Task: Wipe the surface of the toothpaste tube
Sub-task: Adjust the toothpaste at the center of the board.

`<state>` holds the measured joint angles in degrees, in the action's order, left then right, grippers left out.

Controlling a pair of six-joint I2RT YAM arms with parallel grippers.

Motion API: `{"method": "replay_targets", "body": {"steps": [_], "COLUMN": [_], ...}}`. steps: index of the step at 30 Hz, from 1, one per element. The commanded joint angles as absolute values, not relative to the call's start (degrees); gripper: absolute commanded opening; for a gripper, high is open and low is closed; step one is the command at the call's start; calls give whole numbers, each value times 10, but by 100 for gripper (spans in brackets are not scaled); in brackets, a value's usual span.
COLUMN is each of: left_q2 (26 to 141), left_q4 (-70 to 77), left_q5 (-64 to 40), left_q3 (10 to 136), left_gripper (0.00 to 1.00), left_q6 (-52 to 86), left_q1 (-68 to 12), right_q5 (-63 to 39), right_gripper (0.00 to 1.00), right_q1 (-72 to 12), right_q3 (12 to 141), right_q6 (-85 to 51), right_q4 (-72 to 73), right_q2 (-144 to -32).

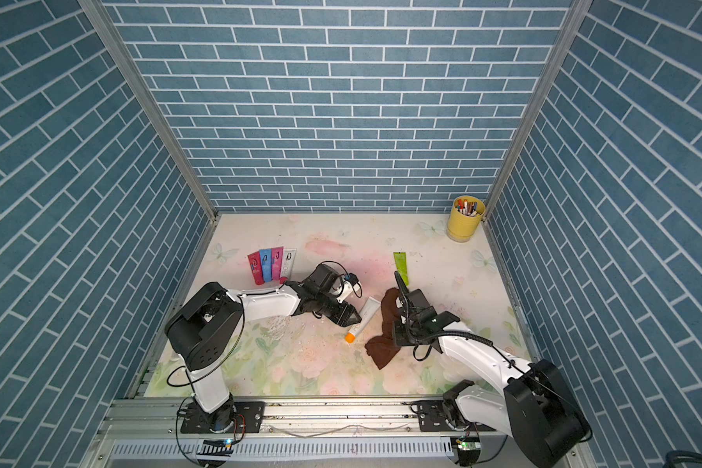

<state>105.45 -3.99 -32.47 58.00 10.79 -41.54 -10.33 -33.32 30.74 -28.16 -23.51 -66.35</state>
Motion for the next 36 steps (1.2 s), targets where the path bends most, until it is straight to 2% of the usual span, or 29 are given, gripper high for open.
{"method": "replay_targets", "body": {"steps": [1, 4, 6, 10, 17, 22, 26, 36], "left_q2": [1059, 1063, 1064, 1069, 1073, 1067, 1041, 1000], "left_q4": [-16, -22, -34, -48, -65, -77, -120, -280], "left_q5": [-360, -354, -339, -320, -279, -224, -117, 209], "left_q3": [560, 554, 553, 555, 566, 569, 573, 620], "left_gripper": [56, 52, 45, 41, 27, 6, 0, 0], "left_q6": [120, 117, 114, 114, 125, 140, 156, 187], "left_q1": [-418, -419, -419, -419, -449, -469, -470, -487], "right_q5": [-107, -108, -108, -108, -107, -106, -106, -106], "right_gripper": [0, 0, 0, 0, 0, 0, 0, 0], "right_q1": [-331, -331, -331, -331, -331, -331, -331, -332], "right_q3": [304, 304, 304, 303, 302, 301, 298, 298], "right_q6": [-266, -266, -266, -266, -266, -266, -266, -267], "right_q4": [-234, -234, -234, -233, -233, -233, -232, -232], "right_q2": [-667, -666, -665, -664, -660, -657, -653, -648]}}
